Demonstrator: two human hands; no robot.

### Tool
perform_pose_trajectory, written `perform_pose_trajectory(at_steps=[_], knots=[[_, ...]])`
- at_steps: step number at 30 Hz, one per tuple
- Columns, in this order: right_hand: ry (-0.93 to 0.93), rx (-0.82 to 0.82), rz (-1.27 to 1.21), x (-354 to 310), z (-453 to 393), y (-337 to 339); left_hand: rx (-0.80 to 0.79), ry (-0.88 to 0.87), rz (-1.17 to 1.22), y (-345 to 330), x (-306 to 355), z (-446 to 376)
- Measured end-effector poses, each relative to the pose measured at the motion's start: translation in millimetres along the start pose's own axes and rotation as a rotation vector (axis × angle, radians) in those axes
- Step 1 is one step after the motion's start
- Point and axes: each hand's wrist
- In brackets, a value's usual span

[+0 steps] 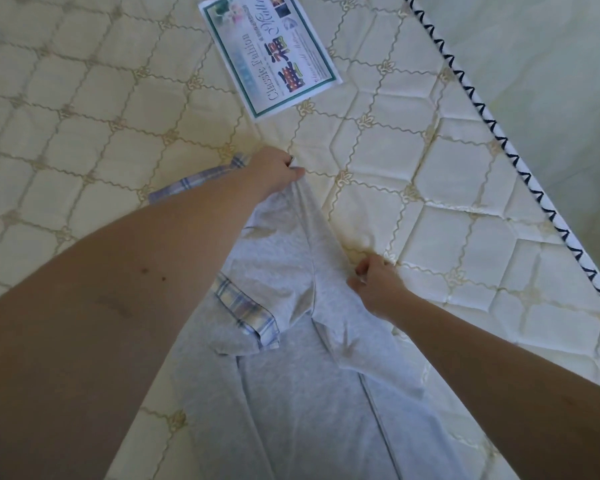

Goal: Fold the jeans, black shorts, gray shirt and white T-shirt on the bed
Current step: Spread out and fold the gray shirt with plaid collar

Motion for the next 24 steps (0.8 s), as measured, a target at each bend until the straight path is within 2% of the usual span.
perform_pose_trajectory(at_steps=[10, 15, 17, 20, 22, 24], knots=[[-0.007, 0.037, 0.070, -5, -2, -3, 0.097, 0.050, -0.038, -12, 23, 3], [-0.037, 0.042, 0.091, -9, 0, -3, 0.083, 0.033, 0.013, -5, 25, 13], [-0.033, 0.043, 0.089, -9, 1, -2, 0.195, 0.008, 0.027, -5, 23, 29], [-0.061, 0.049, 0.080, -11, 2, -3, 0.483, -0.095, 0.110, -22, 27, 82], [-0.060, 0.053, 0.045, -11, 4, -2, 0.526, -0.145, 0.242, -49, 31, 132], [-0.001, 0.032, -0.053, -9, 11, 1, 0.473, -0.060, 0.328, -85, 34, 184]])
Point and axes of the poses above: each hand's wrist, its own z-axis away from the middle knuckle, its own y-axis out of the back of the hand, x = y × z, and after that the axes turned 14 degrees about -z, right-handed
